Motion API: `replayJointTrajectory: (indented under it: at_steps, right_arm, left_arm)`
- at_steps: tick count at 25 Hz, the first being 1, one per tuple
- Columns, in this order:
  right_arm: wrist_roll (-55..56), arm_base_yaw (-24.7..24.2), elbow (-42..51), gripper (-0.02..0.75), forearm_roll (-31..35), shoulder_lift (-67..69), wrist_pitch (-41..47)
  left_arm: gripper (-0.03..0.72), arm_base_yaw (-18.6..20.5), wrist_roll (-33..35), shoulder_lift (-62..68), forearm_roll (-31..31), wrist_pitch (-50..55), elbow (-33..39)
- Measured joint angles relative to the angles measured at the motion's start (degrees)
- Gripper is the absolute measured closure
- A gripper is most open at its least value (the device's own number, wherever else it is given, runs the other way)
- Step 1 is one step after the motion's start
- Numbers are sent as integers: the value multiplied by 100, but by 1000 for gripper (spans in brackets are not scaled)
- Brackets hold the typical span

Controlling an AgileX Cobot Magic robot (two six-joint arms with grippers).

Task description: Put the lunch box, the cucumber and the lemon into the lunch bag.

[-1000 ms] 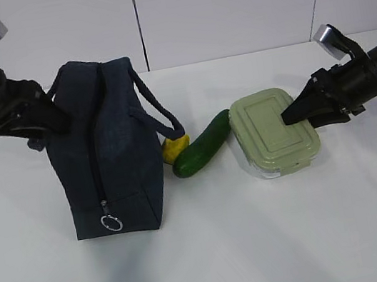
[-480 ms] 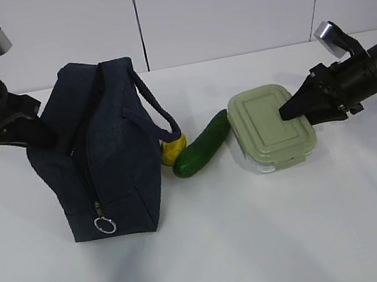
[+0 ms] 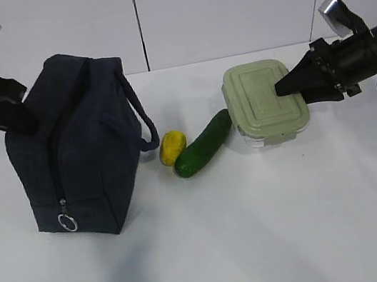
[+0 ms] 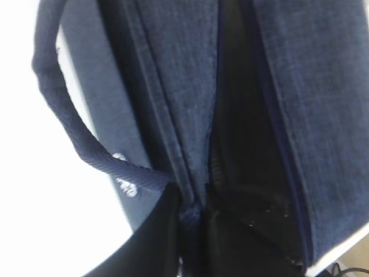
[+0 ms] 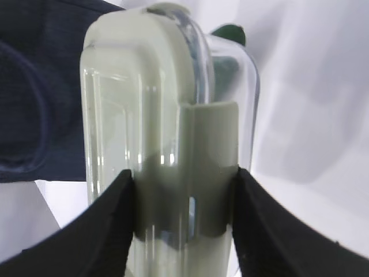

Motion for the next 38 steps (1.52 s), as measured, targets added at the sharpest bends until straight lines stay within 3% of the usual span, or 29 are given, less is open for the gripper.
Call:
replayJointTrajectory:
  at_steps: [7, 15, 23, 30, 38]
  right_arm:
    - [141, 93, -52, 374, 165, -389, 0]
    - [362, 585, -306, 374, 443, -658, 33]
    - [446, 1133, -315, 374, 1016, -799, 98]
    - [459, 1664, -315, 374, 1493, -807, 98]
    - [296, 1817, -315, 375, 1963, -807, 98]
  left_arm:
    - [671, 0, -150, 32, 127, 171, -382]
    - [671, -29, -175, 60, 194, 314, -391]
    - [671, -447, -397, 60, 483, 314, -391]
    - [671, -528, -456, 60, 563, 314, -391]
    - [671, -743, -501, 60, 525, 314, -391]
